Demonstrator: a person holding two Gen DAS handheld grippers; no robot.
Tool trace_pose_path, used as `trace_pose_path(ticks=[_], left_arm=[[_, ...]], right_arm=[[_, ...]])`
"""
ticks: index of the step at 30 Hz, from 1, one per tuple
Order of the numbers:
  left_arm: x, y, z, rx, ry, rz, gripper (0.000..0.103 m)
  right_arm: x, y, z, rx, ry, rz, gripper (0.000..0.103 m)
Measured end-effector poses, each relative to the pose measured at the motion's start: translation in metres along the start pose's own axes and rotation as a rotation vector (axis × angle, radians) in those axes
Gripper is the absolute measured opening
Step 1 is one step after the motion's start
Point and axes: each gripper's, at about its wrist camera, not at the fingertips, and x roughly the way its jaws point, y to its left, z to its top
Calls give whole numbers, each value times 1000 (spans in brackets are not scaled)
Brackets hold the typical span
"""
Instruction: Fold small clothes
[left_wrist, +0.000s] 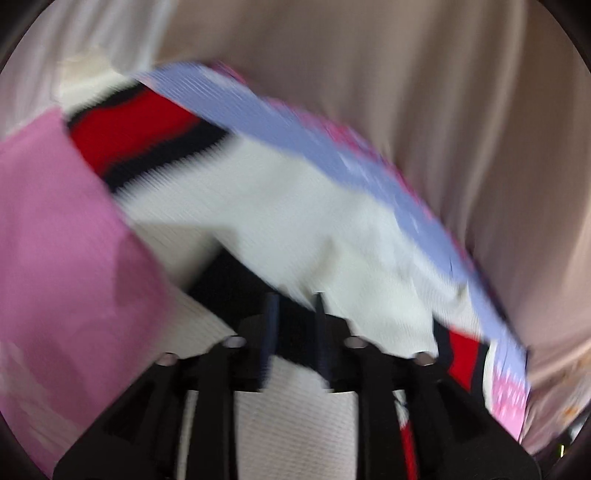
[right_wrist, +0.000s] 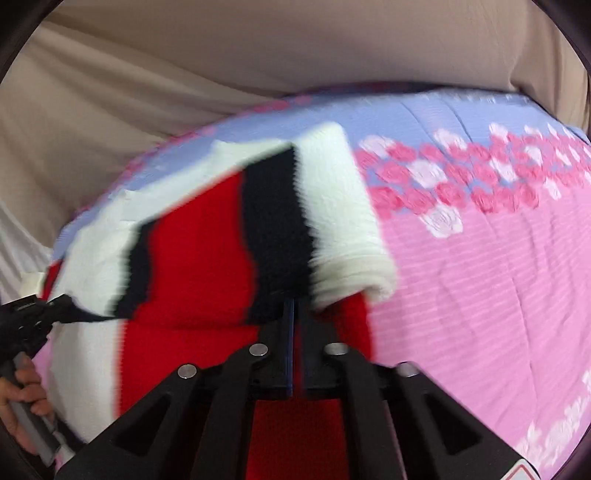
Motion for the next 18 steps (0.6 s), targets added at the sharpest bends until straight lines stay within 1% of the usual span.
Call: trace_pose_path(ticks=[1,2,4,6,8,9,11,12,13,14,15,16,17,18], left_arm=[[-5,15,12,-33,-23,19,44],[-10,35,27,-75,-45,42,48],[-14,85,62,-181,-81,105,49],[-10,136,94,-273,-108,158,49],[-2,172,117,-329,-120,214,49],[3,191,128,-357,-129,256,49],[17,212,141,-376,-127,290,48],[24,217,145,-379,-119,297,46],[27,219,147,-375,-128,302,43],[28,218,150,-361,-150,312,26],[35,218,153,-350,-134,291,9],[40,216,157,-347,-111,279,4],[37,213,163,-341,-123,297,3],[31,204,165,-318,-152,301,3]], right_arm=[[-13,4,-3,-2,-24,30,11],[-27,15,-6,-21,-37,75,11],[-48,32,-20,-63,-47,131,15],[-68,42,-39,-89,-25,183,20],[-78,56,-61,-96,10,227,21],[-84,61,-73,-109,32,241,21],[-93,67,-93,-132,59,242,22],[-97,71,-102,-138,76,246,24],[-98,74,-110,-138,98,248,25],[-99,79,-118,-139,114,245,28],[-100,83,-123,-141,132,244,28],[-101,86,-129,-144,143,237,28],[-102,89,-135,-147,150,229,28],[-103,91,-138,-147,155,231,28]])
